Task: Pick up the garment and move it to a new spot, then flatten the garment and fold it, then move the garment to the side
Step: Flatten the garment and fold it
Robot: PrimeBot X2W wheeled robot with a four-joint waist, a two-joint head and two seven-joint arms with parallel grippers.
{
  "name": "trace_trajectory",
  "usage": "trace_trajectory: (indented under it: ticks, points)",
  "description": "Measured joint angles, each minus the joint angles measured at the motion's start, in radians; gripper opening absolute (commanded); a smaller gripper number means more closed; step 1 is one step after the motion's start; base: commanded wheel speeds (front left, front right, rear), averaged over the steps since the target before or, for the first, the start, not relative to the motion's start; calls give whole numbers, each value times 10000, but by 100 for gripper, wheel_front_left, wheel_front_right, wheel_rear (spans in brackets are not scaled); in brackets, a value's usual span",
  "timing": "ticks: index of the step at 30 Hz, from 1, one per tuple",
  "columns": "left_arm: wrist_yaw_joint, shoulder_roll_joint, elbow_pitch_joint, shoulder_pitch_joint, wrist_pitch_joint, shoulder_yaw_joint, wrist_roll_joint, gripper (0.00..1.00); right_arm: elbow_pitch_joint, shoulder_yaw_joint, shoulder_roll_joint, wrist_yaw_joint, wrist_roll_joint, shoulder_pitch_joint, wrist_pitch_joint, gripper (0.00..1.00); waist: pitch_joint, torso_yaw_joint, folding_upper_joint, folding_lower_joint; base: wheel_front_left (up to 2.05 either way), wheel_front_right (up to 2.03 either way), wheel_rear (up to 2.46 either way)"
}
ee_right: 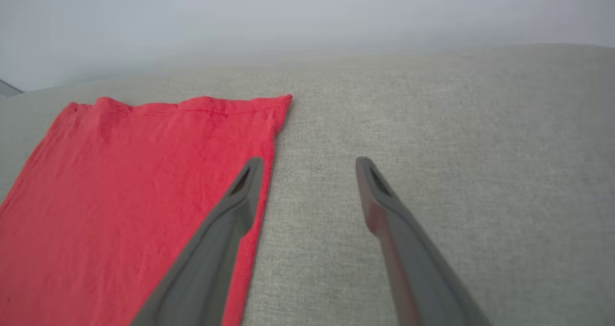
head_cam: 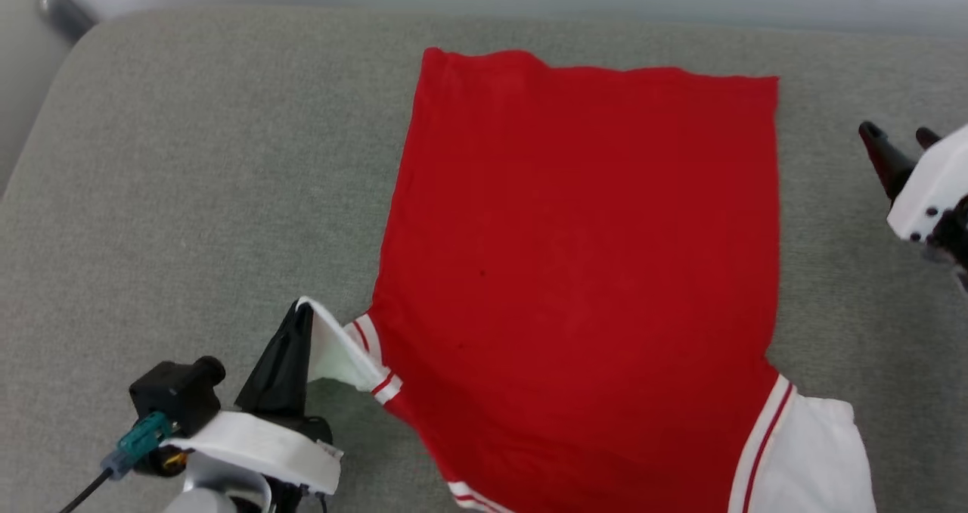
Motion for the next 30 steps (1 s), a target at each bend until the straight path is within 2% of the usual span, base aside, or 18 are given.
trace_trajectory:
  ticks: [6,12,20,25,26,27,28,29,30]
  points:
    - [-489,-146,-343,-1017,-90,-343,387,0,1498,-12,-138,0,-422,-2554,1710,100,948,718,0,0,0,0,0]
    - [-769,-516,-662,-1635,-180,-619,525,0,2297,-485,-209,0,-1279,-4239,3032,100,1909,1345,0,0,0,0,0]
    - [-1143,-874,-598,-1958,-330,-767,610,0,2844,-1225,-286,0,-2284,-4903,3655,100,2873,2123,0,-1,0,0,0]
    - [-1244,-965,-464,-2012,-399,-744,623,0,2970,-1774,-178,2,-2585,-5186,4280,100,3129,2311,0,-2,0,0,0]
    - [-1267,-968,-428,-2012,-401,-740,623,0,2984,-1829,-136,0,-2625,-5212,4383,70,3124,2308,0,-2,0,0,0]
    - [-1277,-974,-401,-2013,-405,-738,625,0,2986,-1862,-96,0,-2656,-5216,4422,13,3110,2302,0,-2,0,0,0]
    - [-1279,-976,-372,-2016,-407,-738,627,0,2984,-1883,-56,0,-2677,-5216,4474,13,3091,2296,0,-2,0,0,0]
    - [-1279,-982,-349,-2018,-407,-738,639,0,2984,-1866,-31,0,-2727,-5212,4537,0,3061,2291,0,-2,0,0,0]
    - [-1279,-986,-330,-2020,-408,-738,644,0,2980,-1829,-8,-2,-2742,-5200,4575,0,3029,2286,0,-2,0,0,0]
